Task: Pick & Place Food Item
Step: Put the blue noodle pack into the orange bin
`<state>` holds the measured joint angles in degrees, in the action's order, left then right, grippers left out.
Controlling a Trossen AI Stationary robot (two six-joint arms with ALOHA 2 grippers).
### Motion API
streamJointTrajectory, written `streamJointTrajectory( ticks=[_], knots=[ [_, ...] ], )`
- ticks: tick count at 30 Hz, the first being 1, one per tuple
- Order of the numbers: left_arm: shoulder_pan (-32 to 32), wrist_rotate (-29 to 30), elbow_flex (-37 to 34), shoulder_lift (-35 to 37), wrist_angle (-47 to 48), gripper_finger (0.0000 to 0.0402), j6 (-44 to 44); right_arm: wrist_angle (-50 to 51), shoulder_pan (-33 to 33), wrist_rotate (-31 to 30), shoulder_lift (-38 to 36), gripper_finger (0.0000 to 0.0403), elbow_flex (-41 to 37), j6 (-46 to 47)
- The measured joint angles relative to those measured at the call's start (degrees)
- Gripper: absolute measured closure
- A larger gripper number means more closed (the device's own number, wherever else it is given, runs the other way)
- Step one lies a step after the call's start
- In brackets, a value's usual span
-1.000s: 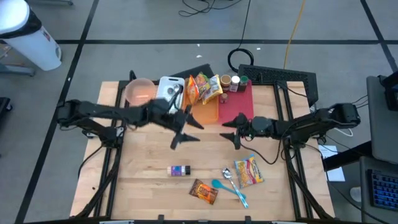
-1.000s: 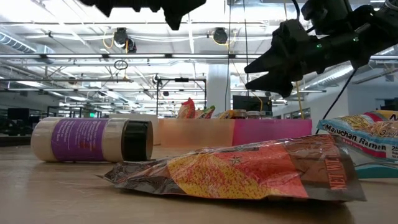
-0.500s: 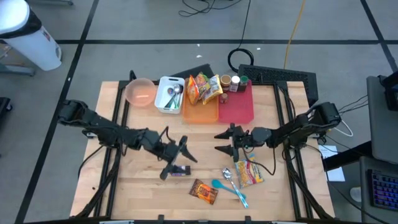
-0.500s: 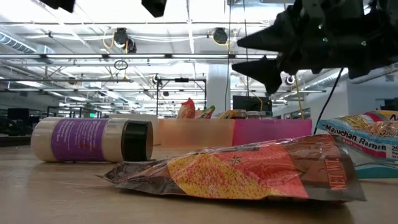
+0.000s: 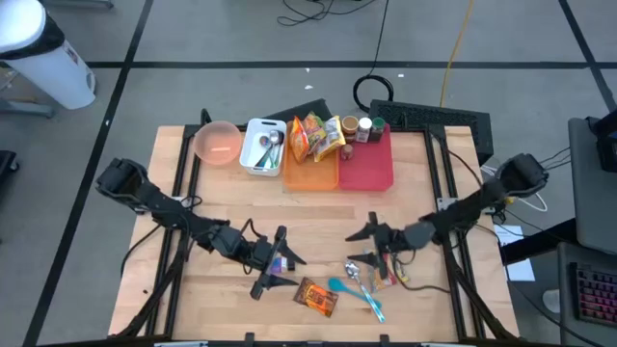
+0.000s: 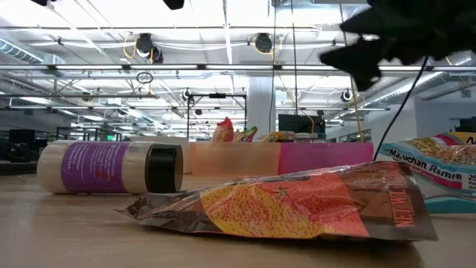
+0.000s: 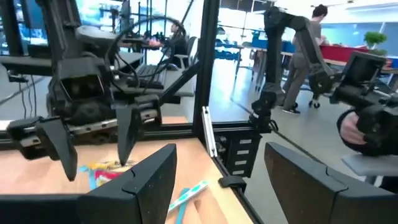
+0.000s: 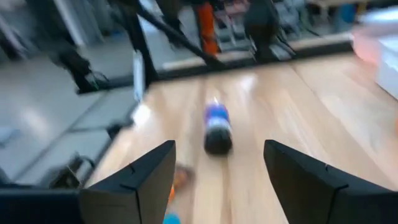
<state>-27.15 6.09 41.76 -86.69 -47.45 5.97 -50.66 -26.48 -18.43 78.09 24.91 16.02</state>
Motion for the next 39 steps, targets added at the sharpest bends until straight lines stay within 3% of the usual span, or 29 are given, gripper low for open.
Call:
streamJointTrajectory(
  ticks=[5,10,15,17,22,31,34,39],
  knots=[
    [0.64,0.04,0.00,-2.15,-2.73,0.0149,-0.28,18.93,-6.43,-5.62,-5.55,0.0178,0.00,10.50],
    [3.04,0.04,0.00,-3.91,-3.50,0.0149,0.37,36.61,-8.08,-8.61,-9.81,0.0190,0.00,21.24],
    [6.09,0.00,0.02,-4.11,-3.48,0.0149,-0.04,46.34,-7.32,-16.09,-13.32,0.0198,-0.02,20.60],
    [7.42,-0.19,0.04,-4.09,-3.52,0.0149,-0.04,49.90,-6.67,-14.65,-15.50,0.0197,-0.02,19.94],
    [10.75,-4.95,0.62,-4.09,-3.56,0.0149,0.12,59.48,-5.40,-4.27,-21.36,0.0196,-0.02,24.48],
    [13.79,-12.09,0.96,-4.09,-2.65,0.0149,0.35,67.56,-5.35,-3.76,-27.13,0.0195,-0.02,30.07],
    [13.81,-13.00,0.98,-4.07,-2.01,0.0149,0.31,66.06,-4.69,-0.91,-26.90,0.0195,-0.98,32.87],
    [14.21,-15.06,0.98,-4.07,-2.00,0.0149,-2.12,54.24,-1.51,6.82,-25.97,0.0195,-6.99,34.33]
  ],
)
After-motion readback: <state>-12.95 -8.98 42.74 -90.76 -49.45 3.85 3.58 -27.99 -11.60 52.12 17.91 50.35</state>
